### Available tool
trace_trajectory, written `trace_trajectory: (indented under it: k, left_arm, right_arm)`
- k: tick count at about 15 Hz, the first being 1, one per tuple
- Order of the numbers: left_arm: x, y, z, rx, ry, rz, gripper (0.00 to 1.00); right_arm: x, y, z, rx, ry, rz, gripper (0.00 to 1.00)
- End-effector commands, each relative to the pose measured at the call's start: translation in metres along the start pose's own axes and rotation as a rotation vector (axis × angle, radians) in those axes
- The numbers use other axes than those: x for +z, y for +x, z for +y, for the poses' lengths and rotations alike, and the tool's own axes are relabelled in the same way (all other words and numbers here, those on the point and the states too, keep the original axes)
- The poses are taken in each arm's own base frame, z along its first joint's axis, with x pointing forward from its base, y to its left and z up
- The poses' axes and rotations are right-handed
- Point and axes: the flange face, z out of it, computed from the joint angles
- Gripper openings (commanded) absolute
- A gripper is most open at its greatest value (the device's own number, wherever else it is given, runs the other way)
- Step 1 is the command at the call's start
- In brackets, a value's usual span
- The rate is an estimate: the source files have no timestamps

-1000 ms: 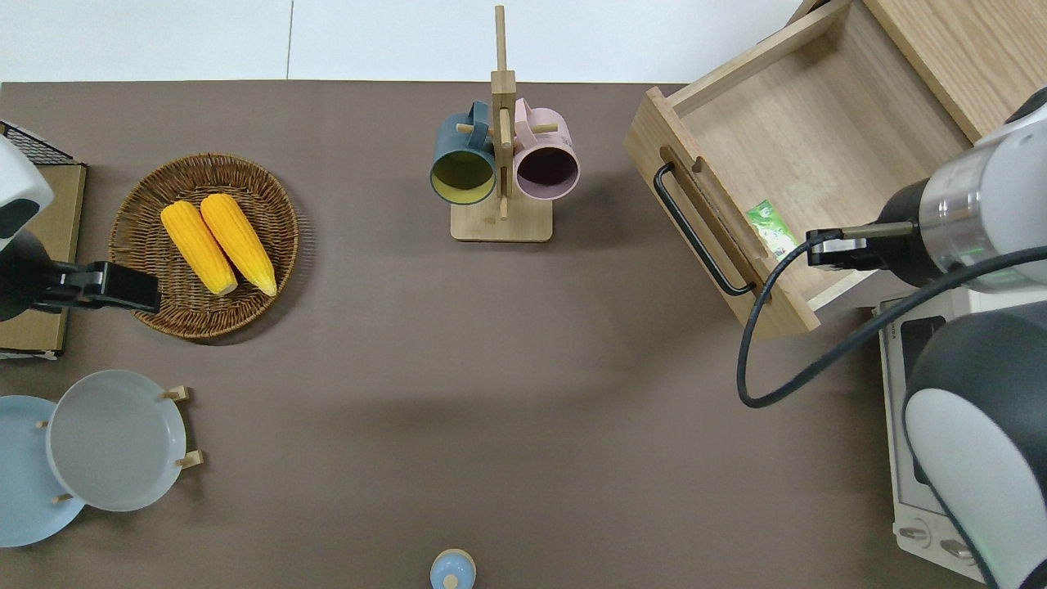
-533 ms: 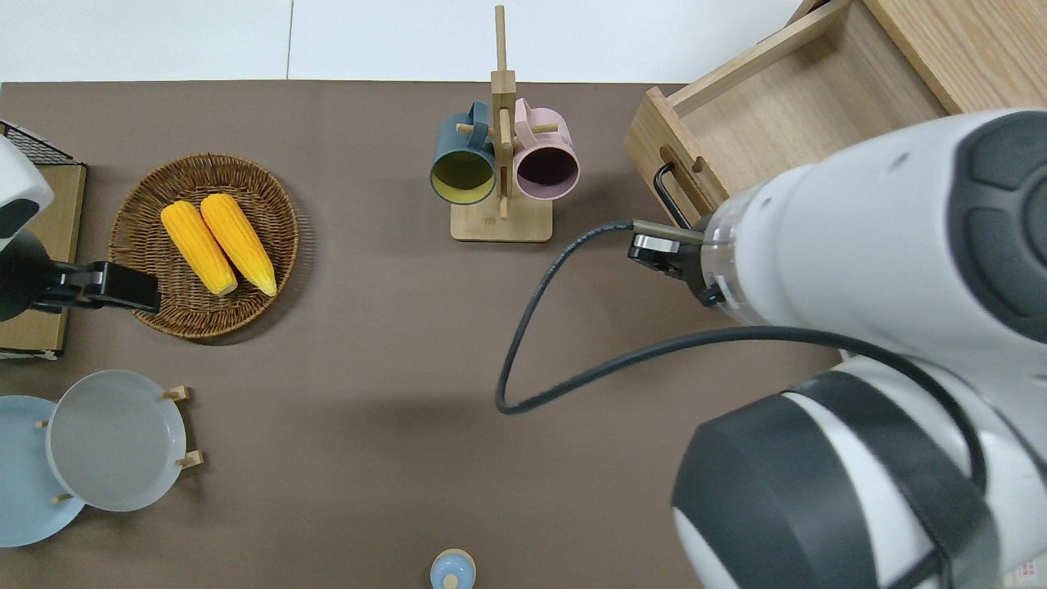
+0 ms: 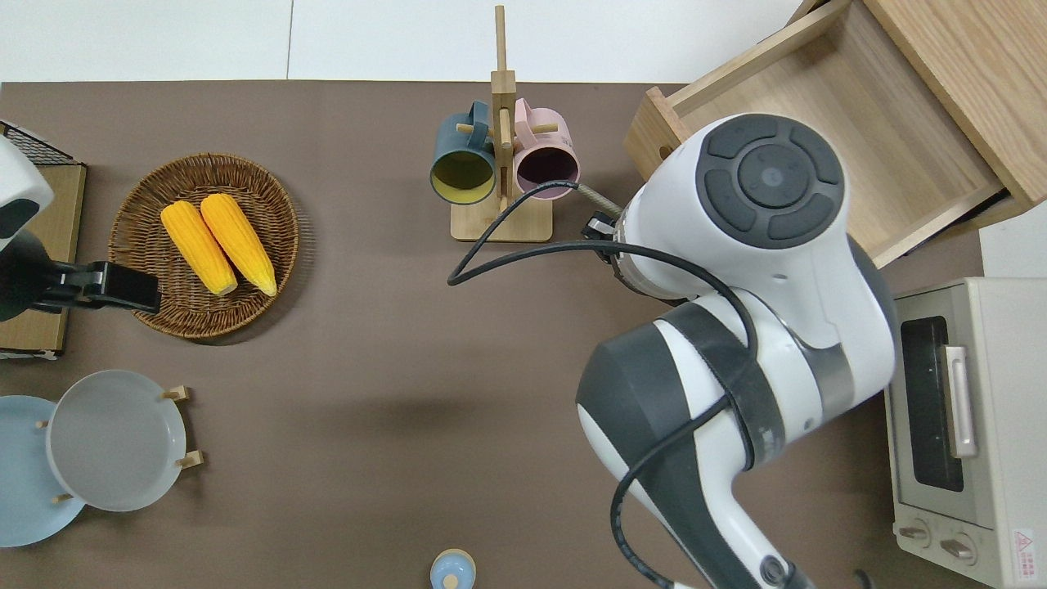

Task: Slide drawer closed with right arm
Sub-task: 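Push the wooden drawer farther from the robot with the right gripper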

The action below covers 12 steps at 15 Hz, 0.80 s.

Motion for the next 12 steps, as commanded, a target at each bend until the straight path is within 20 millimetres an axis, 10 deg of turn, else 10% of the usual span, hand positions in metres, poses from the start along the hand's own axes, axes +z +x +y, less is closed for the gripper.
trace_trajectory:
  k: [1, 12]
  left_arm:
    - [-0.003, 0.001, -0.001, 0.011, 0.016, -0.007, 0.99]
    - [-0.004, 0.001, -0.001, 0.011, 0.016, -0.005, 0.99]
  right_arm:
    - [0.029, 0.01, 0.003, 0.188, 0.009, -0.023, 0.0]
    - [0.088, 0.055, 0.005, 0.362, 0.013, 0.046, 0.0]
